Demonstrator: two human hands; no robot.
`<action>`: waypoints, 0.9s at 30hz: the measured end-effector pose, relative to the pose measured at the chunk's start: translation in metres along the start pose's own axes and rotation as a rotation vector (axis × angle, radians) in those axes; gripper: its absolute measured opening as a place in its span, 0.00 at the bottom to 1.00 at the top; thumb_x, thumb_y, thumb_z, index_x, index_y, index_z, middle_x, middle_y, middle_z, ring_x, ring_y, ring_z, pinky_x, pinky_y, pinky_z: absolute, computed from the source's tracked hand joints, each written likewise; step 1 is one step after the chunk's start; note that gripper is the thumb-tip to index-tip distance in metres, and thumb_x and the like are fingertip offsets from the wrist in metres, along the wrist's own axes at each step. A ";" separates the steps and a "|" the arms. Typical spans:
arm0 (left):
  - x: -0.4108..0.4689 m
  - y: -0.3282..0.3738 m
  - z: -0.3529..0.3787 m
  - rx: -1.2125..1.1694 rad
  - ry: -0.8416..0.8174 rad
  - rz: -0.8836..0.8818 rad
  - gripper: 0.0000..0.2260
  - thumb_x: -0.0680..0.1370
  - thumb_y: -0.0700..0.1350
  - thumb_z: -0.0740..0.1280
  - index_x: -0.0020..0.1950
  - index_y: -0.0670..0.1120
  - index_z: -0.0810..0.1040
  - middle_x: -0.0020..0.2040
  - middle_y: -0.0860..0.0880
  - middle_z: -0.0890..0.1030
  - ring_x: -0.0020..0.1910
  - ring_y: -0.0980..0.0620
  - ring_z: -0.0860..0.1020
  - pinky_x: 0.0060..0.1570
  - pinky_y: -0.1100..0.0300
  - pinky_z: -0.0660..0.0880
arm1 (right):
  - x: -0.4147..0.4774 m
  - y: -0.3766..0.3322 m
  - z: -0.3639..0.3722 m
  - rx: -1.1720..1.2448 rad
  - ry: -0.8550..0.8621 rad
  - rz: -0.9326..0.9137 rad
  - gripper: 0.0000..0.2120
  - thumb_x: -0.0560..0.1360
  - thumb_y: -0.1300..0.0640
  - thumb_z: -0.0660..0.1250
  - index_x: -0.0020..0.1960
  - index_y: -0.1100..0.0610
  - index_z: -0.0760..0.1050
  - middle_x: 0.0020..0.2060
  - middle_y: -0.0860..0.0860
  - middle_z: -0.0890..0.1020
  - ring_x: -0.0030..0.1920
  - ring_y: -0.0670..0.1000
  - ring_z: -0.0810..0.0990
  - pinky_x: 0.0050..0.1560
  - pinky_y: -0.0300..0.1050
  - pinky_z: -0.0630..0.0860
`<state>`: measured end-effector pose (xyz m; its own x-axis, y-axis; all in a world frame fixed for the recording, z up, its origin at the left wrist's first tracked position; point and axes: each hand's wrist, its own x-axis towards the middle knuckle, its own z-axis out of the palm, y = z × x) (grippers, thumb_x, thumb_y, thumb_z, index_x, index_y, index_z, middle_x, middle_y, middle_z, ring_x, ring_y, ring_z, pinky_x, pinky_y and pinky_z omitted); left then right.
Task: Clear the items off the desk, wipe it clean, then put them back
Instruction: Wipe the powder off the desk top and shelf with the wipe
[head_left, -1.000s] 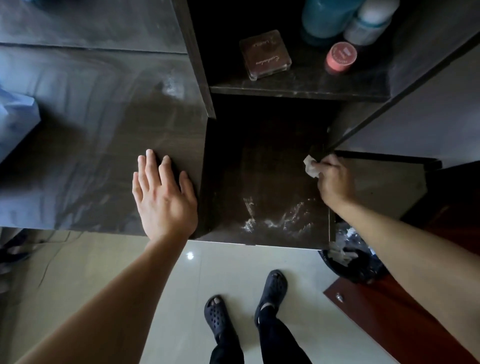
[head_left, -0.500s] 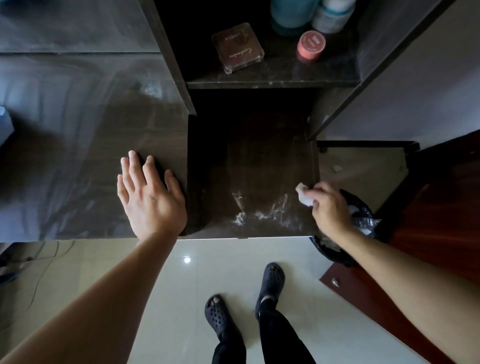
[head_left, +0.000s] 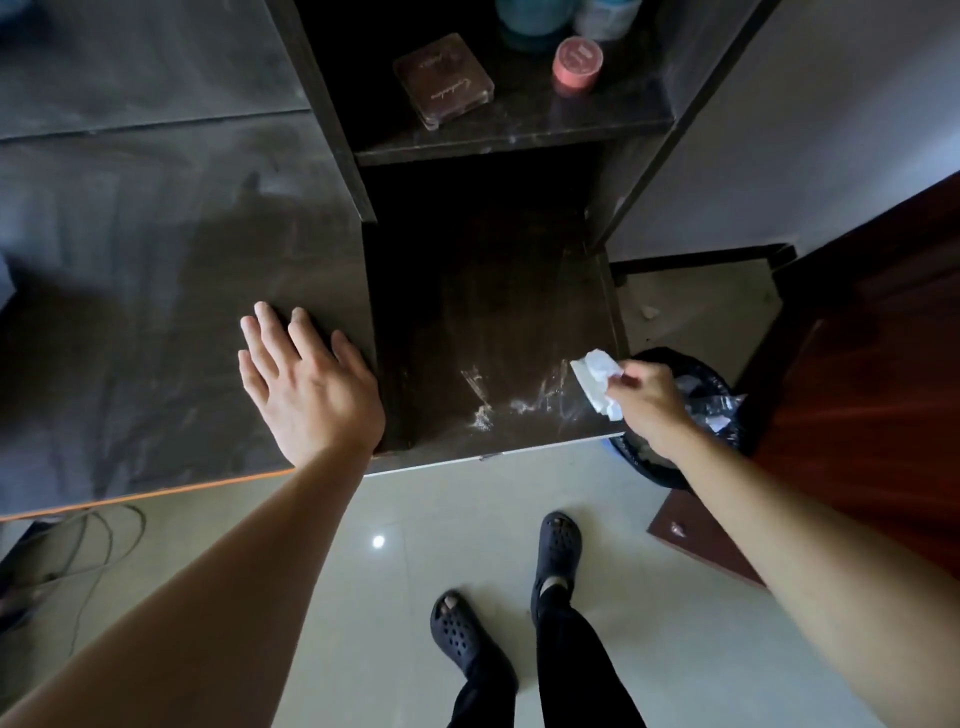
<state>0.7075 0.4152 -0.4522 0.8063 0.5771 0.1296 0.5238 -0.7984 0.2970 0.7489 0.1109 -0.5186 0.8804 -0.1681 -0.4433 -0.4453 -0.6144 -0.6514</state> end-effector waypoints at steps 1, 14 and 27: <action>0.000 0.000 0.000 0.000 0.000 0.002 0.20 0.80 0.48 0.55 0.68 0.39 0.68 0.75 0.39 0.61 0.75 0.40 0.56 0.73 0.46 0.51 | 0.010 0.000 -0.002 -0.087 0.042 -0.028 0.07 0.73 0.66 0.63 0.40 0.60 0.78 0.29 0.54 0.75 0.31 0.53 0.73 0.30 0.39 0.67; 0.000 0.000 0.002 0.011 -0.006 0.004 0.19 0.80 0.48 0.54 0.68 0.40 0.68 0.75 0.38 0.61 0.75 0.40 0.55 0.73 0.46 0.51 | 0.003 0.025 0.024 -0.455 0.221 -0.545 0.15 0.68 0.70 0.69 0.54 0.64 0.79 0.45 0.62 0.74 0.44 0.62 0.77 0.39 0.54 0.79; -0.001 0.002 0.001 -0.005 0.003 0.000 0.19 0.80 0.48 0.55 0.68 0.41 0.68 0.75 0.38 0.61 0.75 0.40 0.56 0.73 0.45 0.51 | -0.065 0.041 0.021 -0.475 -0.206 -0.686 0.12 0.68 0.67 0.63 0.48 0.54 0.75 0.42 0.51 0.75 0.43 0.55 0.77 0.36 0.49 0.75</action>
<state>0.7078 0.4134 -0.4526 0.8056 0.5775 0.1326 0.5223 -0.7978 0.3013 0.6699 0.1132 -0.5296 0.8624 0.4738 -0.1782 0.3308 -0.7940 -0.5100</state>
